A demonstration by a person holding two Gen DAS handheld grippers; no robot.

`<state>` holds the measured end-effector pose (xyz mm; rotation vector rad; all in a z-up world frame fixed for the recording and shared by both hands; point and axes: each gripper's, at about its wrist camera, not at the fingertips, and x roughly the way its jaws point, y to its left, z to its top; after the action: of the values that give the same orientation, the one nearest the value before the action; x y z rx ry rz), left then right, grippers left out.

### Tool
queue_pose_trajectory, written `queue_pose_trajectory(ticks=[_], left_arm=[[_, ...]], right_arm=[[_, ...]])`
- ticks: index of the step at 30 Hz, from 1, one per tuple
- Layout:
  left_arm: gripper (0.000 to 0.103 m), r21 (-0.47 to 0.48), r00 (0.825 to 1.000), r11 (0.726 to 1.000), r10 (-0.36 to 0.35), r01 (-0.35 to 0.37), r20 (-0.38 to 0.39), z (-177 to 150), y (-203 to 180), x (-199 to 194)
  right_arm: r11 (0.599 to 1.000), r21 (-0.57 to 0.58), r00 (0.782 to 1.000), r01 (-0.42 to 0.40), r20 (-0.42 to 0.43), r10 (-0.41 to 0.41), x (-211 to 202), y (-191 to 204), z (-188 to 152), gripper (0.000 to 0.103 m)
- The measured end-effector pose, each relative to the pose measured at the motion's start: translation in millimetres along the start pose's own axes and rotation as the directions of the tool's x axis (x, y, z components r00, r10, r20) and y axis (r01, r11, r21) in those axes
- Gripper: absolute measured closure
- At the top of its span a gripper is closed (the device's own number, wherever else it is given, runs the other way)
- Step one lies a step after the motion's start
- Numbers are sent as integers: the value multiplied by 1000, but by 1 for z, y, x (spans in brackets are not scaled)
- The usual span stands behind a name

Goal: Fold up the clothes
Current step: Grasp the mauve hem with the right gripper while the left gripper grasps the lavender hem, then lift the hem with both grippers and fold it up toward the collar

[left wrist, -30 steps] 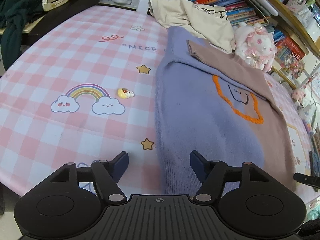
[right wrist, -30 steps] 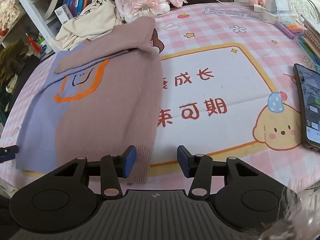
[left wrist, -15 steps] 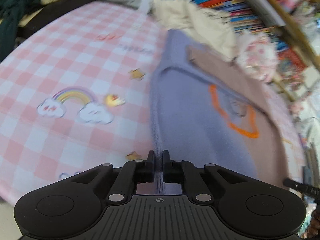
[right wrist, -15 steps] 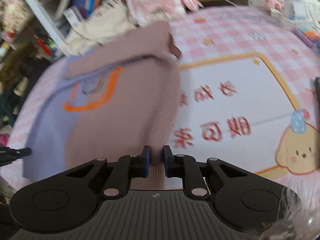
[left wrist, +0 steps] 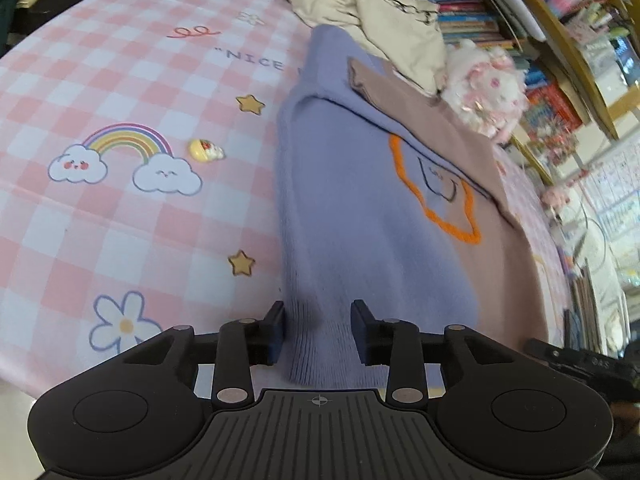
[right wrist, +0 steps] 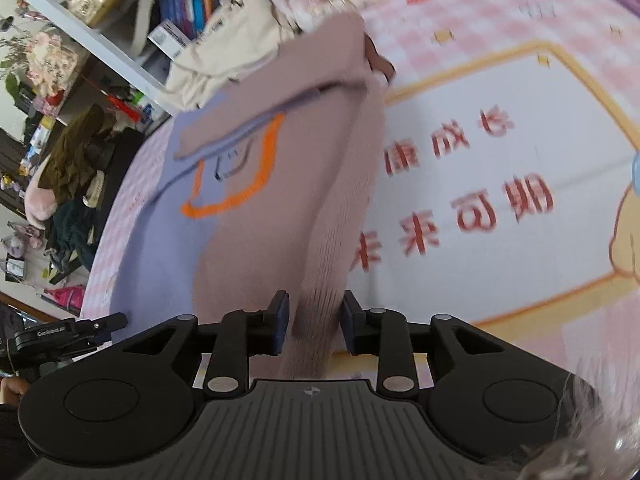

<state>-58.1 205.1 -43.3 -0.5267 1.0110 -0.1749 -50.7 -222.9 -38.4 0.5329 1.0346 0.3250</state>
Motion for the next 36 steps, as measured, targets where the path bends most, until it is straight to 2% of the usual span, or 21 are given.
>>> queue_pose_trajectory(ticks=[6, 8, 10, 13, 16, 20, 24, 36], left_arm=[[71, -10, 1000, 1000, -17, 17, 3, -3, 3, -2], [74, -15, 1000, 1000, -19, 19, 3, -3, 5, -2], [76, -21, 1000, 1000, -22, 22, 4, -3, 6, -1], [93, -24, 999, 999, -35, 35, -6, -3, 6, 1], [98, -24, 999, 998, -51, 50, -19, -3, 7, 5], [98, -9, 997, 997, -74, 73, -38, -5, 0, 11], [98, 24, 995, 997, -77, 78, -56, -9, -11, 15], [98, -73, 999, 997, -30, 28, -38, -27, -20, 10]], right_arm=[[999, 40, 1000, -14, 14, 13, 1, -8, 2, 77], [998, 62, 1000, -24, 20, 22, 3, -10, 4, 77], [997, 73, 1000, -18, 17, 17, 4, -11, 5, 82], [998, 67, 1000, 8, 6, -8, 5, -11, 5, 92], [998, 26, 998, 50, 23, -51, 0, -8, 6, 94], [996, 35, 994, 78, 77, -80, -14, -14, 6, 94], [993, 67, 993, 93, 70, -98, -20, -25, 3, 94], [995, 92, 1000, -21, 15, 20, -29, -50, -3, 89]])
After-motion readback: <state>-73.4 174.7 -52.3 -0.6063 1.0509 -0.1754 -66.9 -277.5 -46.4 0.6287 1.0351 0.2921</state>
